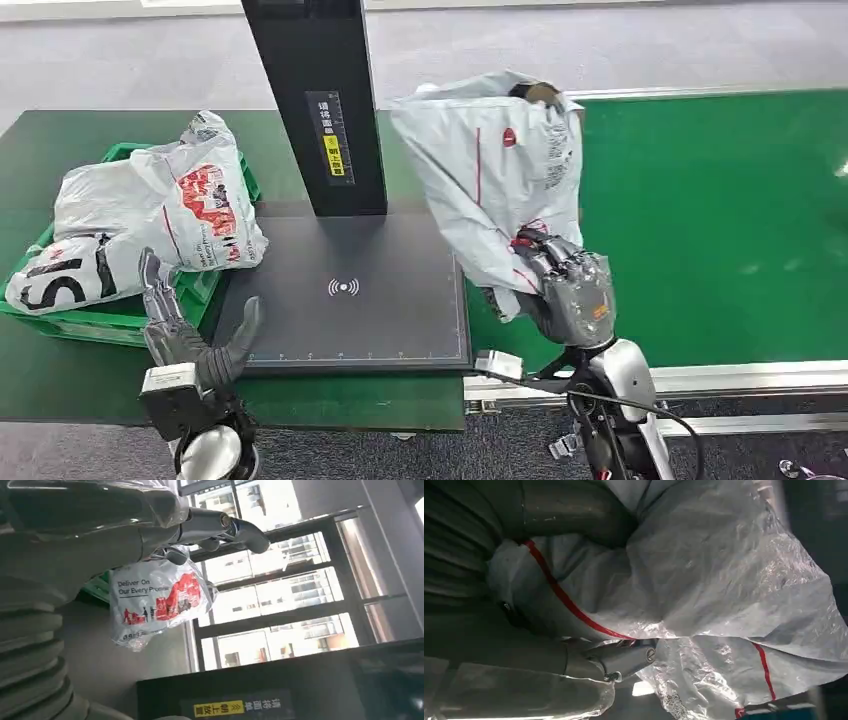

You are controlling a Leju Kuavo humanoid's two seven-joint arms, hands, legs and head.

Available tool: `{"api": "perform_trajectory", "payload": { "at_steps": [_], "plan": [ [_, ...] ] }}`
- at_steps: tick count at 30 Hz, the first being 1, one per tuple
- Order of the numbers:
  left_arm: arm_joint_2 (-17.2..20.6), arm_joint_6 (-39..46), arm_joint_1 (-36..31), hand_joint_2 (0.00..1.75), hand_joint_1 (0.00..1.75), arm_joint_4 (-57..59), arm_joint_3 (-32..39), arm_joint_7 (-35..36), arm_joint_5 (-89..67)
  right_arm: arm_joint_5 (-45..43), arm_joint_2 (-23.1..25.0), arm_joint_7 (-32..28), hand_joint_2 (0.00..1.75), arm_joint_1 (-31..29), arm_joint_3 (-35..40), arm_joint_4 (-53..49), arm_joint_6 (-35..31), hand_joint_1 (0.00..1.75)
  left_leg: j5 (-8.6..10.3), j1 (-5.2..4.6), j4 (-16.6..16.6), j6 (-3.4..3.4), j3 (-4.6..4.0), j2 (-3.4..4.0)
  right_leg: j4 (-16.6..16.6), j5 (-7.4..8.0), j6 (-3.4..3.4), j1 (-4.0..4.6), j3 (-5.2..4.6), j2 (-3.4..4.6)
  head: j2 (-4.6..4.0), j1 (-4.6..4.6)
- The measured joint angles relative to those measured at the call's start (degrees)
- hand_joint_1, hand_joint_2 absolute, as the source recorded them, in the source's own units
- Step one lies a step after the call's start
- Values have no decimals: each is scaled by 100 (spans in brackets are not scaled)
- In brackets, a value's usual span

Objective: Moved the parcel from conveyor to table for the left to box.

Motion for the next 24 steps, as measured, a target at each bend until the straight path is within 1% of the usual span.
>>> {"api": "perform_trajectory", "payload": {
  "at_steps": [3,6,8,10,11,12,14,15,16,17,18,19,20,22,24],
  "plan": [
    [85,50,-8,175,0,-85,-70,0,2,188,-24,0,175,-13,361,-111,0,175,-2,-7,0,2,-1,4,-1,2,2,-5,1,3,0,2],
    [160,74,-11,175,0,-188,-151,0,111,306,-172,-4,175,-145,1040,-83,0,175,-2,-11,1,3,-2,2,-1,2,3,-9,-2,3,0,0],
    [181,66,-4,175,0,-218,-157,0,194,146,-256,-4,175,-362,1461,84,0,175,-2,-11,1,3,-4,0,-1,2,2,-9,-2,3,0,0],
    [197,20,-3,175,0,-249,-157,0,269,44,-413,8,175,-749,2035,467,39,175,-2,-10,1,2,-1,4,-1,2,2,-8,-2,4,0,0],
    [201,-4,-2,175,0,-264,-157,0,275,11,-459,61,175,-929,2263,639,158,175,-2,-9,1,2,1,4,-1,2,2,-8,-1,4,2,2],
    [201,-26,0,175,0,-273,-155,0,273,0,-481,180,175,-1119,2518,853,460,175,-1,-9,1,2,3,3,-1,2,2,-7,2,4,2,0],
    [203,-110,31,175,0,-297,-155,0,227,61,-527,641,175,-1539,3021,1334,1420,175,1,-9,1,2,6,3,0,3,2,-7,2,2,0,0],
    [201,-133,57,175,0,-308,-155,0,197,61,-559,847,175,-1675,3231,1536,1708,175,3,-9,1,3,4,-3,0,2,2,-7,4,-2,2,2],
    [201,-140,88,175,0,-310,-153,0,159,72,-571,1032,175,-1807,3386,1717,1822,175,4,-9,1,5,1,-5,0,2,2,-8,3,-3,2,2],
    [201,-149,108,175,0,-310,-153,0,121,111,-555,1264,175,-1934,3548,1933,1906,152,4,-9,1,5,-1,-4,0,3,3,-8,3,-2,0,0],
    [192,-159,114,175,0,-310,-155,0,92,146,-510,1428,175,-2045,3686,2147,1952,112,4,-9,1,5,0,-2,0,3,3,-8,2,0,0,2],
    [183,-175,112,175,0,-310,-155,0,68,166,-450,1631,175,-2164,3829,2399,1963,37,4,-10,1,5,0,0,0,3,3,-8,0,1,0,0],
    [175,-184,113,175,0,-310,-155,0,61,173,-404,1701,175,-2237,3930,2565,1963,0,3,-10,2,5,-1,-1,0,3,3,-8,-1,1,0,0],
    [173,-221,119,175,0,-308,-153,0,53,149,-261,1768,175,-2333,4126,2946,1774,0,3,-10,2,5,-2,-2,0,2,3,-8,-3,0,0,0],
    [166,-240,126,175,0,-308,-153,0,44,52,-113,1856,175,-2368,4227,3209,1319,0,1,-9,2,4,-4,-2,0,2,3,-8,-6,1,2,0]
  ]
}}
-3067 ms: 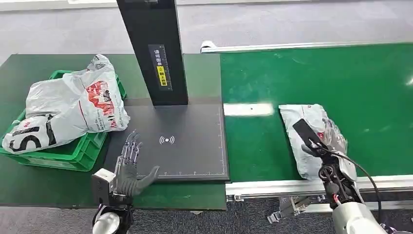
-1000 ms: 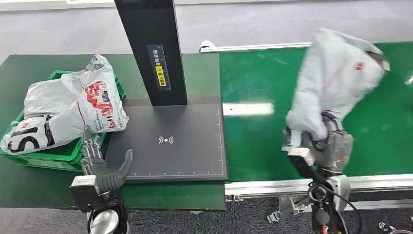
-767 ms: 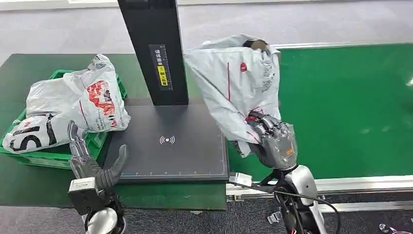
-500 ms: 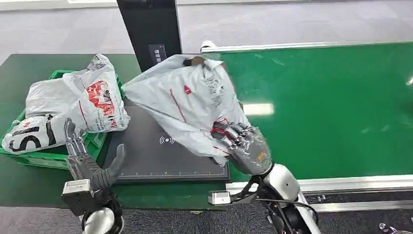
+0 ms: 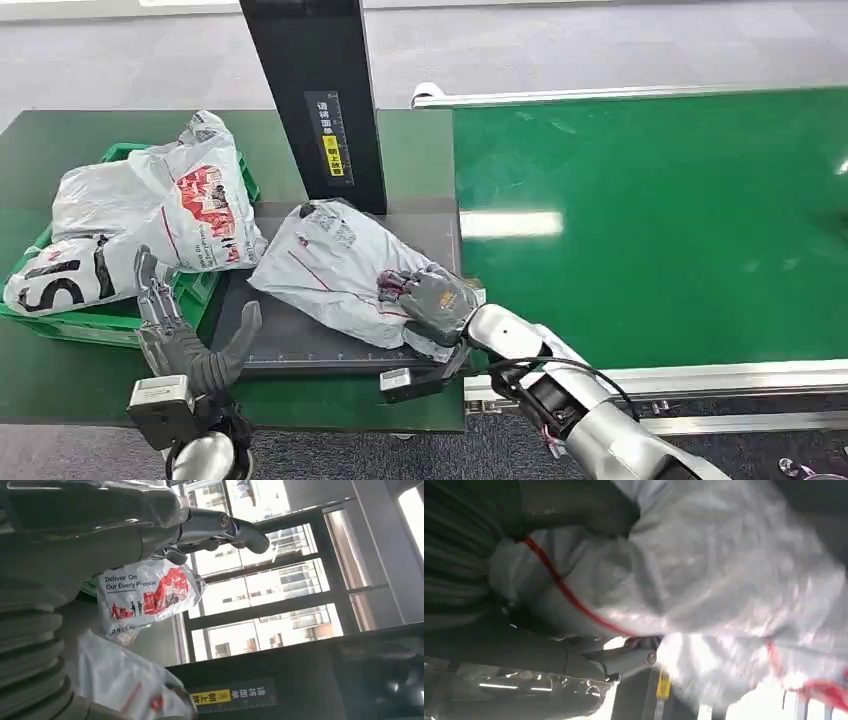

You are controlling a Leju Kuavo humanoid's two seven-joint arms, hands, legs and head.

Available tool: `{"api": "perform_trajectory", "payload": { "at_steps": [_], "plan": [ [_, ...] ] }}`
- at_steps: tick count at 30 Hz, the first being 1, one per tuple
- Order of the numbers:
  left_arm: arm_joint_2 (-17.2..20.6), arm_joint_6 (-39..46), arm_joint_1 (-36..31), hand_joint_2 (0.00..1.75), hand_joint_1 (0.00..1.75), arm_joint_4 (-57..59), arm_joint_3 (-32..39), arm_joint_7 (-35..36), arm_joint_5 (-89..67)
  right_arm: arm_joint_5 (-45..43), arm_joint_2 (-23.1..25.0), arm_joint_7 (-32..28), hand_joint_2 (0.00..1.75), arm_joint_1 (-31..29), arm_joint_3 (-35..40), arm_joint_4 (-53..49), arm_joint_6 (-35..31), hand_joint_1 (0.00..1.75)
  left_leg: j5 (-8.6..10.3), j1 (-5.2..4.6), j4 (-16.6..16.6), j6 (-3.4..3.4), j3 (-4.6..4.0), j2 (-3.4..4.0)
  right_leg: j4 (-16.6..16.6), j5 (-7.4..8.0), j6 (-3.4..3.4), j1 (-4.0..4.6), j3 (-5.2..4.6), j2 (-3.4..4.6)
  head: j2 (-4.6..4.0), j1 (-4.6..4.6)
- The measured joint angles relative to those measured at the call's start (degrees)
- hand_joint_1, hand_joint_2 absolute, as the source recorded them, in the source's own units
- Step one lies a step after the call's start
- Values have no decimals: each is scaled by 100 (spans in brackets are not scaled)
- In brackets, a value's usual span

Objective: Moved the parcel from conveyor to table for the left to box.

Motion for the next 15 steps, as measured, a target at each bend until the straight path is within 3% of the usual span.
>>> {"api": "perform_trajectory", "payload": {
  "at_steps": [5,10,11,14,15],
  "plan": [
    [-54,-137,68,175,0,4,20,0,-103,-365,262,-19,175,-59,24,376,-1084,0,0,0,0,0,1,0,0,-1,0,0,-2,0,-2,2],
    [-87,-310,38,175,0,138,26,0,-155,-415,409,-1560,175,310,-773,-66,-1297,0,0,-1,0,0,1,0,-1,0,0,-1,0,0,-2,2],
    [-92,-310,27,175,0,175,26,0,-173,-525,457,-1716,0,380,-962,-110,-1300,0,0,-1,0,0,1,0,-1,0,0,-1,-1,0,-2,0],
    [-92,-380,-12,175,0,324,20,0,-221,-1120,516,-1782,0,434,-1202,-108,-1300,0,0,-1,0,0,1,2,-1,0,0,-1,-1,0,0,2],
    [-92,-437,-25,175,0,386,11,0,-270,-1470,526,-1797,175,434,-1220,-82,-1274,0,0,-1,0,0,2,2,-1,0,0,-1,0,0,-2,0]
  ]
}}
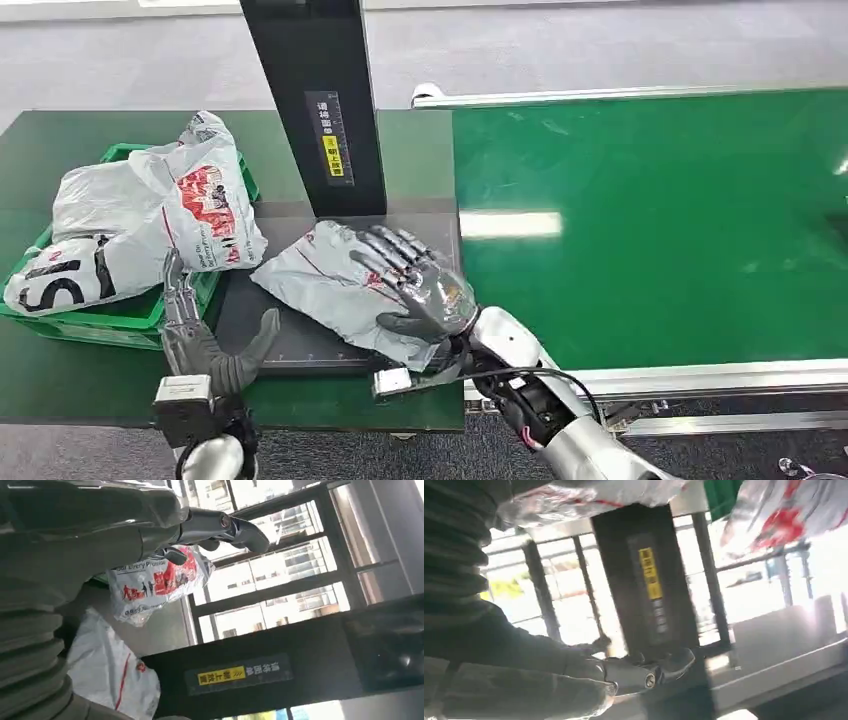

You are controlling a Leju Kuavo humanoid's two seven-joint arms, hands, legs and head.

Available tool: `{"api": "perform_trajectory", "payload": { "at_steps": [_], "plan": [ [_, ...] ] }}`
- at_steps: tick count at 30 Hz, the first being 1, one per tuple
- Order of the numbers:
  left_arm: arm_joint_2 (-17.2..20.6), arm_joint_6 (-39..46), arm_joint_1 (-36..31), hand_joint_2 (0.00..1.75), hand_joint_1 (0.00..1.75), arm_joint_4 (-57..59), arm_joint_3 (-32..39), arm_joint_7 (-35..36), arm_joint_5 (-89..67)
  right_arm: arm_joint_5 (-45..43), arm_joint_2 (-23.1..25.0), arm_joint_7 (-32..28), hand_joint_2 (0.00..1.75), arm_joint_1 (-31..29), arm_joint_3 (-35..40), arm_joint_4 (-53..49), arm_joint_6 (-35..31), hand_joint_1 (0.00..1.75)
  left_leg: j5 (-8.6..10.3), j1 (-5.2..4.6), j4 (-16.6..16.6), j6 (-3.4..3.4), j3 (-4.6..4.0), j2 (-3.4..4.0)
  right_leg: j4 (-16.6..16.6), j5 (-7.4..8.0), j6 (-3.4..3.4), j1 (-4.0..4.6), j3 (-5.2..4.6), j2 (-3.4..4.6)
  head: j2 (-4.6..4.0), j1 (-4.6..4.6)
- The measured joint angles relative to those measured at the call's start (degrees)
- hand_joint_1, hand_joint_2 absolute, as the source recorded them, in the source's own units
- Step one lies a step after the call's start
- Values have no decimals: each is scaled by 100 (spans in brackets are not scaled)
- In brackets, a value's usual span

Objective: Moved the parcel from conveyor to table for the left to box.

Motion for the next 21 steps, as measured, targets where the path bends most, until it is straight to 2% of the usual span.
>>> {"api": "perform_trajectory", "payload": {
  "at_steps": [3,6,8,14,17,21],
  "plan": [
    [0,-160,-41,175,0,222,-7,18,-211,-1086,42,-7,175,7,-9,99,438,0,0,0,0,0,2,0,0,0,0,0,-1,0,0,0],
    [-7,-503,-135,175,0,683,0,401,-841,-2581,29,13,175,48,-72,199,1890,0,0,0,0,0,3,-1,0,0,0,0,0,0,0,2],
    [-33,-812,-224,175,0,1024,31,963,-1184,-3297,-20,52,175,163,-171,219,2819,0,0,0,0,0,1,0,0,0,0,0,0,0,0,4],
    [-90,-973,-340,175,0,1502,153,1141,-1292,-3625,-127,59,175,309,-282,236,3161,0,-2,-1,1,0,0,2,0,0,0,-1,-4,2,0,0],
    [-94,-1178,-458,175,0,1739,155,1642,-1693,-4230,-149,26,175,469,-507,193,3478,0,-1,0,1,0,0,-3,-1,-1,0,-1,-3,-2,2,0],
    [-81,-988,-754,175,0,2316,153,2401,-3099,-4901,-282,4,175,1064,-1087,-447,3784,0,-1,0,1,0,0,-5,-1,-1,1,-1,-2,-2,0,2]
  ]
}}
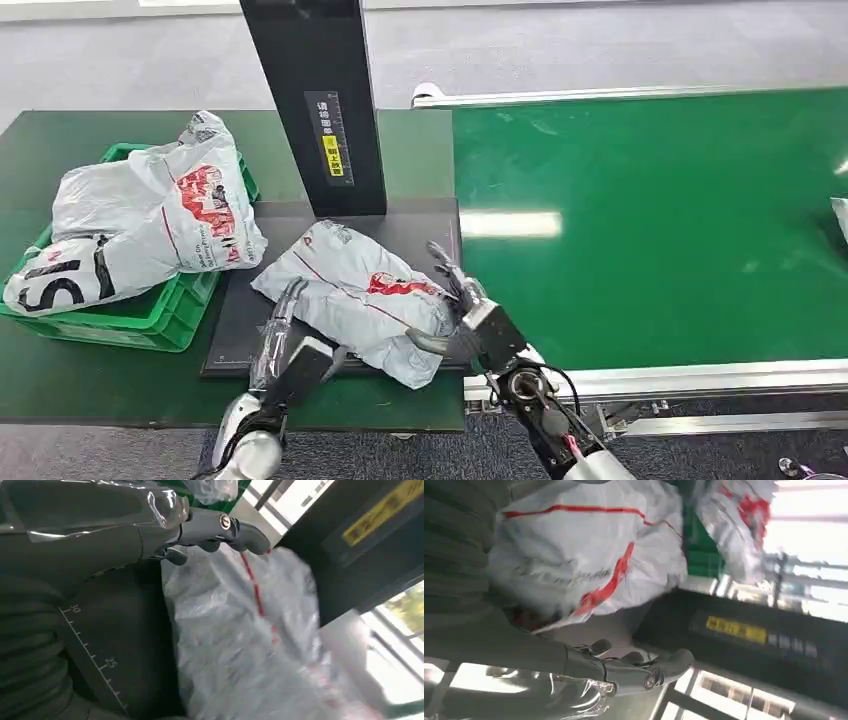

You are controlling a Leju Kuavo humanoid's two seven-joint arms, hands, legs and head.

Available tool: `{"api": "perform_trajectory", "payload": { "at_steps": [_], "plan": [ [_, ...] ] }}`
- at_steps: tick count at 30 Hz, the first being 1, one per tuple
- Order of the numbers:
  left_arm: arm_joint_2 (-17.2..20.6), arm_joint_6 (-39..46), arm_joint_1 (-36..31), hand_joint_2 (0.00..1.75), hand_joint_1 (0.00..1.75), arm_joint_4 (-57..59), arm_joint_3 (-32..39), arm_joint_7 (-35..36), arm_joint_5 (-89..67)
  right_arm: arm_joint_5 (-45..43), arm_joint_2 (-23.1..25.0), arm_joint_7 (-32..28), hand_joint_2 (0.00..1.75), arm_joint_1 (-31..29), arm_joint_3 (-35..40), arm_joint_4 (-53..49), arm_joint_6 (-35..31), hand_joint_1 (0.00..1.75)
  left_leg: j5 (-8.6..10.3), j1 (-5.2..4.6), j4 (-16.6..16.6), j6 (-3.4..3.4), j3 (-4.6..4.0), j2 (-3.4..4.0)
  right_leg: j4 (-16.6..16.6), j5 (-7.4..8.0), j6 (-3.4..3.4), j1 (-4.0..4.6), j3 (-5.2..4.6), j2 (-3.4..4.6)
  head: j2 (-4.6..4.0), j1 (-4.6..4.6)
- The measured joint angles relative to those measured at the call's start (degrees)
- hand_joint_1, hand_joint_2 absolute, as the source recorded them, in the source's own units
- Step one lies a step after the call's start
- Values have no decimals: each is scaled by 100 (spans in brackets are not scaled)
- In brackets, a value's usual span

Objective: Moved the parcel from conveyor to table for the left to box.

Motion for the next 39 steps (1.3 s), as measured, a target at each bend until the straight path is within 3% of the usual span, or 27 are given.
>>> {"api": "perform_trajectory", "payload": {
  "at_steps": [3,6,7,8,20,34,37,39],
  "plan": [
    [-11,111,-330,175,0,500,-11,813,-777,-67,-55,168,175,524,-518,-704,109,0,0,0,0,0,-1,-1,0,0,0,0,4,0,0,-4],
    [-66,39,-725,175,0,891,9,1120,-932,-13,-19,372,175,929,-986,-1204,144,0,-3,0,-1,0,6,-4,0,0,0,-1,14,-1,0,-2],
    [-74,-18,-803,175,99,981,18,1147,-973,7,-6,409,175,1043,-1117,-1315,157,0,-3,0,-1,0,9,-3,0,0,0,-1,16,-1,0,-2],
    [-87,-90,-865,175,175,1053,31,1168,-1028,22,7,435,175,1145,-1248,-1400,177,0,-3,0,-1,0,13,-5,0,-1,0,-1,21,-1,0,-2],
    [-162,-274,-965,175,175,1249,214,913,-1120,136,184,548,175,1774,-2239,-1907,205,0,-2,0,-2,0,30,-5,0,-1,0,-1,37,-1,0,-2],
    [-210,-258,-972,175,175,1247,245,740,-1032,169,269,606,175,1880,-2532,-2049,205,0,-3,0,-2,0,31,-2,0,-1,0,-1,36,0,0,-2],
    [-214,40,-916,175,175,1225,251,306,-844,182,271,608,175,1890,-2567,-2051,210,0,-3,0,-2,0,29,-2,0,-1,0,-1,33,0,0,0],
    [-221,681,-755,175,175,1084,267,-525,-528,182,271,608,175,1932,-2596,-2095,225,0,-3,0,-2,0,21,3,0,-1,0,-1,23,2,0,-2]
  ]
}}
